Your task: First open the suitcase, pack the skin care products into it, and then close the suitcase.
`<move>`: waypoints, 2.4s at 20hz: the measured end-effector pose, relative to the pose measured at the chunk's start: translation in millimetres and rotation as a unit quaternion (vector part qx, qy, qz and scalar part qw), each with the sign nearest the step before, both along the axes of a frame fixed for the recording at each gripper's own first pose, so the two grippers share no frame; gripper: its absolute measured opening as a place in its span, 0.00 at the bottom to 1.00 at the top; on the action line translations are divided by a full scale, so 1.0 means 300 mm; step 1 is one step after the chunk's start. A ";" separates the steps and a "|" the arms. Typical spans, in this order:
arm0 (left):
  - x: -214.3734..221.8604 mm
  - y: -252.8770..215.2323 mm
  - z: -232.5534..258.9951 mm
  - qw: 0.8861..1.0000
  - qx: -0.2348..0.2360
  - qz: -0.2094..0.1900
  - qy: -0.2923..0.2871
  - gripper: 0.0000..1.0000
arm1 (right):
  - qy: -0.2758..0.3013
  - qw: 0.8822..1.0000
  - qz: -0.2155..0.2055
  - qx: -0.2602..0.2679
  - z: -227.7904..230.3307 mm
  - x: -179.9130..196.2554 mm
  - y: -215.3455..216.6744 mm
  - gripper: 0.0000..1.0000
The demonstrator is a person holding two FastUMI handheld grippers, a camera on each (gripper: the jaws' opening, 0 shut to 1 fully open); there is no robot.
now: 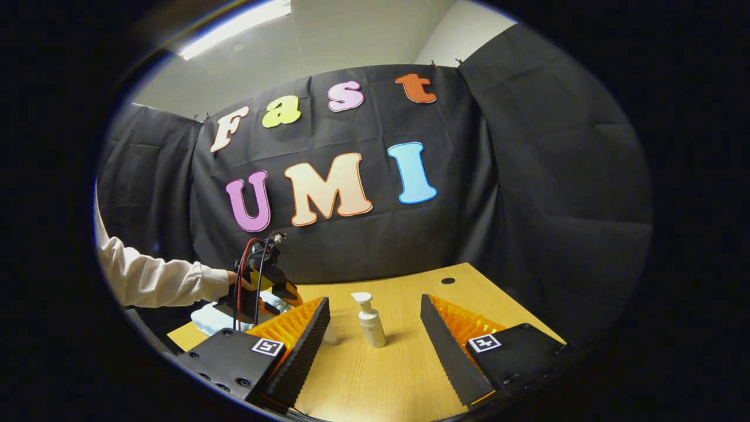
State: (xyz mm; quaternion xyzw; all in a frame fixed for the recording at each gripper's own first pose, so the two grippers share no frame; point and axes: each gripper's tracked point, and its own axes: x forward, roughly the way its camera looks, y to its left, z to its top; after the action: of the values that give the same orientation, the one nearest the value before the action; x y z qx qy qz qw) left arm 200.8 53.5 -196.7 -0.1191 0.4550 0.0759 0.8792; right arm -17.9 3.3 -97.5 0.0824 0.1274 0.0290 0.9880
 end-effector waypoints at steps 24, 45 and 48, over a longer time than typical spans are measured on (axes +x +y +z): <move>-0.041 0.029 -0.210 0.989 0.016 0.017 0.143 0.41 | 0.011 0.999 0.014 -0.030 -0.027 -0.016 0.000 0.98; -0.052 -0.022 -0.093 0.986 -0.091 0.004 0.137 0.00 | 0.014 0.999 0.032 -0.042 -0.033 -0.006 0.047 0.98; -0.044 -0.019 -0.066 0.989 -0.084 -0.014 0.124 0.00 | 0.014 0.998 0.035 -0.043 -0.035 -0.010 0.061 0.98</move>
State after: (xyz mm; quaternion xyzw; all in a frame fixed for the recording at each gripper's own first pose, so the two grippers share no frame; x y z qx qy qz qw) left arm 187.7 47.7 -216.4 -0.1759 0.5670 0.0398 0.8037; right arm -21.1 21.7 -108.0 0.0362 0.1451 0.0567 0.9871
